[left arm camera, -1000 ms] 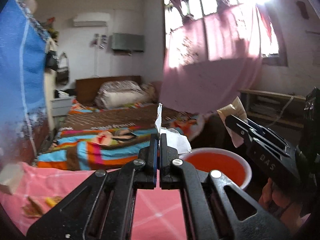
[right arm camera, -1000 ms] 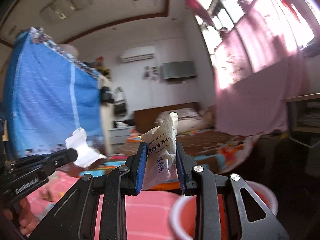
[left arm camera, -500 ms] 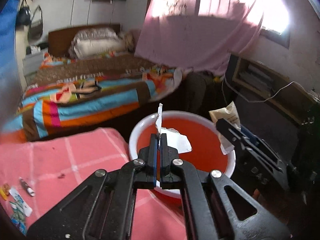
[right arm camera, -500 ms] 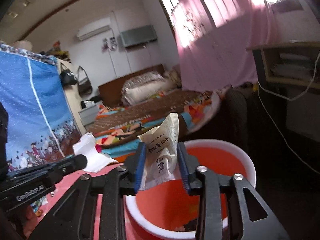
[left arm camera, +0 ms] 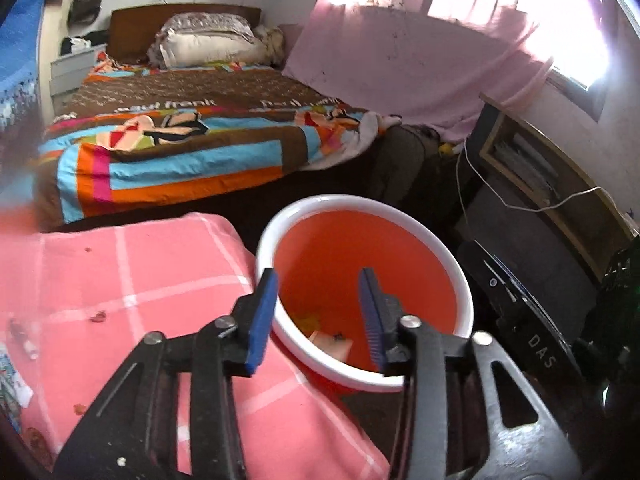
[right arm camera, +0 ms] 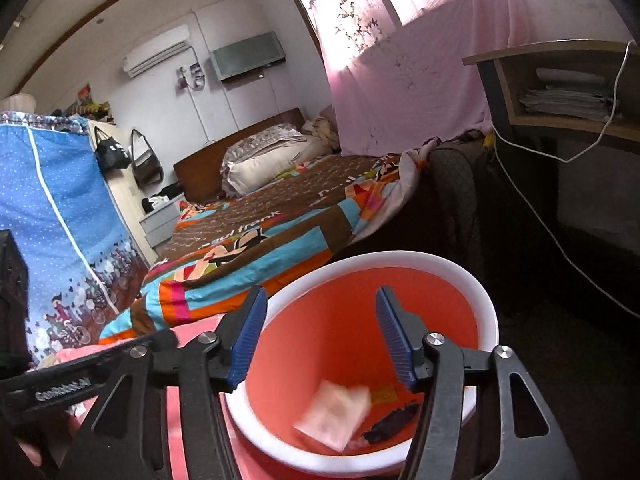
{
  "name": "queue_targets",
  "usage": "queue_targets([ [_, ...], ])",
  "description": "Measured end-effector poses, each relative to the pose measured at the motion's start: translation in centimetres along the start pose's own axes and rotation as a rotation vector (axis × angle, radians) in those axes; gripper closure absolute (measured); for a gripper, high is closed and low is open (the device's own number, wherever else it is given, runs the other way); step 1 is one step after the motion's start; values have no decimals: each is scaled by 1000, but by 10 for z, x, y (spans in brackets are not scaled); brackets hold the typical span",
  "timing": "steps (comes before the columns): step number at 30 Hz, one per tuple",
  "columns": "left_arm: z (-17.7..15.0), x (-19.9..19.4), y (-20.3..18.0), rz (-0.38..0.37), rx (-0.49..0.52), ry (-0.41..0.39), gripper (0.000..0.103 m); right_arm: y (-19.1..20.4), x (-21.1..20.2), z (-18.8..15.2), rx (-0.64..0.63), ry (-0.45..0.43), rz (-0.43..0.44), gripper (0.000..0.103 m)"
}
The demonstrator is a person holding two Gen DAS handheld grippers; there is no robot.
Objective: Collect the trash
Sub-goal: 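Carry both papers over the red bucket and open both grippers, then move both tools back toward the remaining trash on the table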
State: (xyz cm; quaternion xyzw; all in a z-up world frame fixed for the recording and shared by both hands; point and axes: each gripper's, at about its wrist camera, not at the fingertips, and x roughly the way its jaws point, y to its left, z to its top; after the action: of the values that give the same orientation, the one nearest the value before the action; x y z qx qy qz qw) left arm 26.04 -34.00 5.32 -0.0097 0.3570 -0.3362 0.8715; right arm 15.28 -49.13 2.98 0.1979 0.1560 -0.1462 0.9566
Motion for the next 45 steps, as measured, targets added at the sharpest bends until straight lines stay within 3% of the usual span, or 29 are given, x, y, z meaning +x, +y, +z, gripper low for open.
queue_targets([
  [2, 0, -11, 5, 15, -11, -34, 40, 1, -2, 1, 1, -11, 3, 33],
  [7, 1, -43, 22, 59, -41, -144, 13, 16, -16, 3, -35, -92, 20, 23],
  [10, -2, -62, 32, 96, -41, -215, 4, 29, -27, 2, -75, -149, 33, 16],
  [11, -4, -69, 36, 119, -36, -241, 0, 33, -30, 2, -84, -166, 39, 9],
  [12, -6, -74, 39, 141, -35, -265, 0, 37, -33, 2, -92, -182, 45, 1],
  [13, -9, -82, 43, 167, -38, -310, 0, 40, -35, 1, -98, -197, 51, 0],
  [18, -24, -109, 59, 301, -29, -427, 0, 56, -49, -1, -116, -279, 95, 0],
  [28, -60, -175, 87, 422, -47, -598, 0, 92, -76, -12, -156, -382, 182, 0],
  [45, -126, -254, 150, 602, -102, -637, 0, 178, -98, -63, -363, -429, 412, 0],
])
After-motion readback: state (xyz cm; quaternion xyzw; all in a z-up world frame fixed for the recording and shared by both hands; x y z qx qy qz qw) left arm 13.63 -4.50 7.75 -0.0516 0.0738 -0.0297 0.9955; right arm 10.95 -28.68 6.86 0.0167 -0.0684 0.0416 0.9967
